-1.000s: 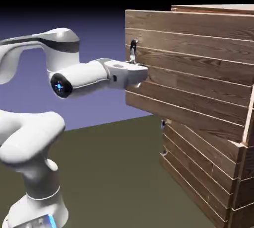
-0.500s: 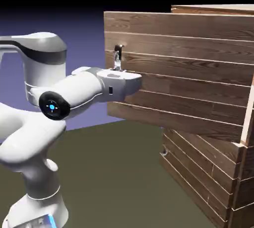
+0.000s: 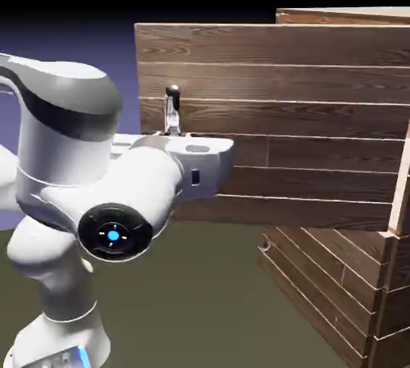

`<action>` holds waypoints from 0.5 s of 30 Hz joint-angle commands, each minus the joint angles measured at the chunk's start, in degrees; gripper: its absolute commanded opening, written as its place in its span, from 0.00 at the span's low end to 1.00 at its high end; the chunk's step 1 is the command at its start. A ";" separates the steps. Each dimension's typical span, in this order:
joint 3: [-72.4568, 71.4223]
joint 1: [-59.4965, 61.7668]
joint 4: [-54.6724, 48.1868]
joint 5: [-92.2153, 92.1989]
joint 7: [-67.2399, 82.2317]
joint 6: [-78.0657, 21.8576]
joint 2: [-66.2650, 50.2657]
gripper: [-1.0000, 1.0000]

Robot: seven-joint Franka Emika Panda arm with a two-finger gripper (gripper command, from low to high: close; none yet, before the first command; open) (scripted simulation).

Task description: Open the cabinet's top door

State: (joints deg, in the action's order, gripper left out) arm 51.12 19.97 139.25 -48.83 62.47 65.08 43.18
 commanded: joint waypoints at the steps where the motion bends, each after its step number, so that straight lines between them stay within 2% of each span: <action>1: 2.07 -2.03 -2.07 0.79 0.64 -1.74 -1.56 0.00; 8: 16.07 -16.56 -14.61 4.64 4.23 -11.94 -9.47 0.00; 15: 28.65 -31.10 -23.72 7.29 4.85 -17.56 -11.12 0.00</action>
State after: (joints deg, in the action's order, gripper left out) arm 79.76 -11.13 115.51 -41.51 67.34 47.46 32.07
